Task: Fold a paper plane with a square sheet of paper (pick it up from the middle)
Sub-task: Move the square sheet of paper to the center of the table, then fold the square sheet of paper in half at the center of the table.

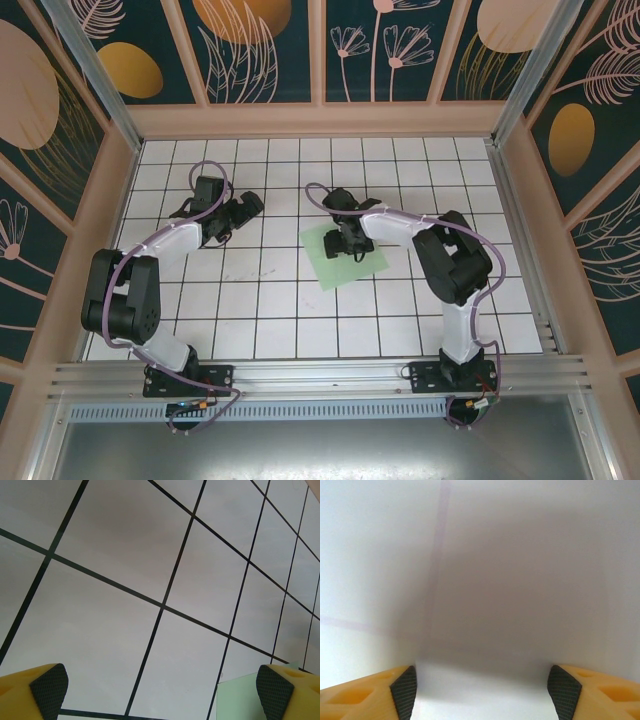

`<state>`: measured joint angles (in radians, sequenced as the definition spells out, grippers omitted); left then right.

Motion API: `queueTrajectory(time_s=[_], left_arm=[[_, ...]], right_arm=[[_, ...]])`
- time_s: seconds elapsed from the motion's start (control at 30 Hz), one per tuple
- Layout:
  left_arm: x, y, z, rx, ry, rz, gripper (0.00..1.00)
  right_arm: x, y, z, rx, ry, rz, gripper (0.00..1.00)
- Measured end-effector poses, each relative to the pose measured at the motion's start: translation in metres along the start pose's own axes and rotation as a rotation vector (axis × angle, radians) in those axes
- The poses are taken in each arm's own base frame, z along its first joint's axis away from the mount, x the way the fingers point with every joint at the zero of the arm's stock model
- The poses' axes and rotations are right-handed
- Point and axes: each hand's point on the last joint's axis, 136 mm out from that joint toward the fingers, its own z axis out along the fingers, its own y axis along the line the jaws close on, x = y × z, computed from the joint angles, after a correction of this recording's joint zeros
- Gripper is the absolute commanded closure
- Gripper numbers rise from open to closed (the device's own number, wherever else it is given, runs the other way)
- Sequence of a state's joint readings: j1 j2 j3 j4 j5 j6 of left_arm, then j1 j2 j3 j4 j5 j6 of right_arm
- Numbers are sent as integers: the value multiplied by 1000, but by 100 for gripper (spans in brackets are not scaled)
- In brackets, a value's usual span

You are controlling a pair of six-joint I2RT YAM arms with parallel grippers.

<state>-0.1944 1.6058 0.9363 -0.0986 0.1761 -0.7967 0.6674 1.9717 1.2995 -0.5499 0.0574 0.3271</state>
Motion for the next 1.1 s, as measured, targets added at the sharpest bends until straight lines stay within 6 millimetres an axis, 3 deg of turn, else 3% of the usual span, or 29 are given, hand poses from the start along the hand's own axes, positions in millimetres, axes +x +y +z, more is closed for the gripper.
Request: queueTrajectory(time_s=[0.27, 0.43, 0.57, 0.73, 0.9, 1.1], left_arm=[[0, -1, 1, 9, 3, 1, 2], [0, -2, 1, 12, 4, 1, 1], [1, -4, 1, 21, 9, 1, 1], [1, -6, 1, 31, 11, 2, 2], [2, -5, 2, 31, 16, 2, 1], [5, -3, 6, 29, 32, -1, 1]], right_arm=[[-1, -4, -1, 0, 2, 15, 33], [-8, -3, -7, 1, -7, 20, 14], [-19, -1, -14, -3, -31, 10, 8], [-21, 0, -14, -9, -31, 3, 6], [-13, -1, 1, 3, 6, 0, 7], [-13, -3, 2, 16, 7, 0, 12]])
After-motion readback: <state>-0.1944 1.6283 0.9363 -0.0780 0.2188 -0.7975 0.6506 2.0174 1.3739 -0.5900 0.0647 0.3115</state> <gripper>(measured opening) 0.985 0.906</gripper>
